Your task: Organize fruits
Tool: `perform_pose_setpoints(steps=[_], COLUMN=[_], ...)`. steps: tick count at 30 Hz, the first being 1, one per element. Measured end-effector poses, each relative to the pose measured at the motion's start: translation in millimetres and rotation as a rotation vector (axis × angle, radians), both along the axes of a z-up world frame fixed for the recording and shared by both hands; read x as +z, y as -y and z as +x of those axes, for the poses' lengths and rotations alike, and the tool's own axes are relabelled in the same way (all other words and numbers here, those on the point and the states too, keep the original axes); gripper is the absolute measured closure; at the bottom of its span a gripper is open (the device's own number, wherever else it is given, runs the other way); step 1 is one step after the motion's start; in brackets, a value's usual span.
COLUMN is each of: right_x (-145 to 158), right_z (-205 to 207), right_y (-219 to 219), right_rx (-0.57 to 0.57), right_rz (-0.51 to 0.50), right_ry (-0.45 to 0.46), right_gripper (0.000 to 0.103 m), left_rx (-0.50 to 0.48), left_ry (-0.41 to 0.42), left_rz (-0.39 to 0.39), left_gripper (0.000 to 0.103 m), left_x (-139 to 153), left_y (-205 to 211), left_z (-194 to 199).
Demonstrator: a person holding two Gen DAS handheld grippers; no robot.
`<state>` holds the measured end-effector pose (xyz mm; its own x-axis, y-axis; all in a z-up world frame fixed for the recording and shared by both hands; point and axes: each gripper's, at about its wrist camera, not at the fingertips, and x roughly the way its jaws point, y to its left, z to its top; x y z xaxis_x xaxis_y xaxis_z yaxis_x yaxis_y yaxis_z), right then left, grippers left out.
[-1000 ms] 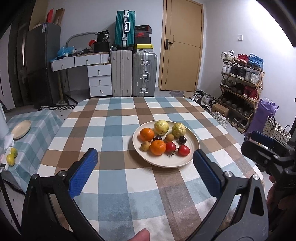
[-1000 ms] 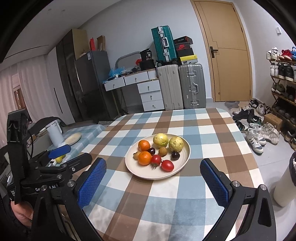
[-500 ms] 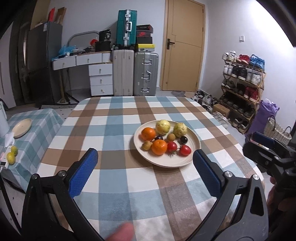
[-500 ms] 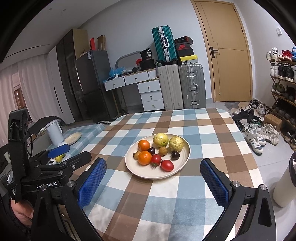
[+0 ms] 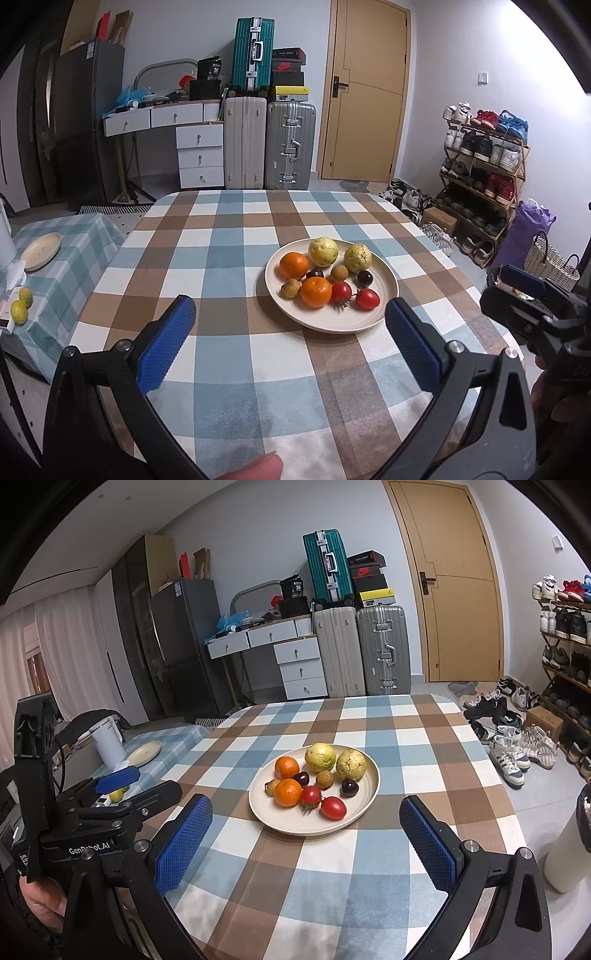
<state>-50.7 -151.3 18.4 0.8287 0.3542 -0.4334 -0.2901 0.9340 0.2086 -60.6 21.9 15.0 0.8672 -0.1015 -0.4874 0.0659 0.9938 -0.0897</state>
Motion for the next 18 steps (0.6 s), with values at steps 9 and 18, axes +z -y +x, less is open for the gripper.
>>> perform_pose_setpoints(steps=[9, 18], right_x=[-1.8, -3.0], right_z=[0.1, -0.3], right_y=[-0.1, -0.7], right_rx=[0.001, 0.001], right_rz=[-0.001, -0.003], right_ry=[-0.004, -0.006], right_gripper=[0.0, 0.0], left_rx=[-0.004, -0.002], left_ry=[-0.004, -0.011], left_rz=[0.0, 0.004], left_gripper=[0.001, 0.001], left_x=[-0.8, -0.8], left_y=[-2.2, -3.4], left_z=[-1.0, -0.6])
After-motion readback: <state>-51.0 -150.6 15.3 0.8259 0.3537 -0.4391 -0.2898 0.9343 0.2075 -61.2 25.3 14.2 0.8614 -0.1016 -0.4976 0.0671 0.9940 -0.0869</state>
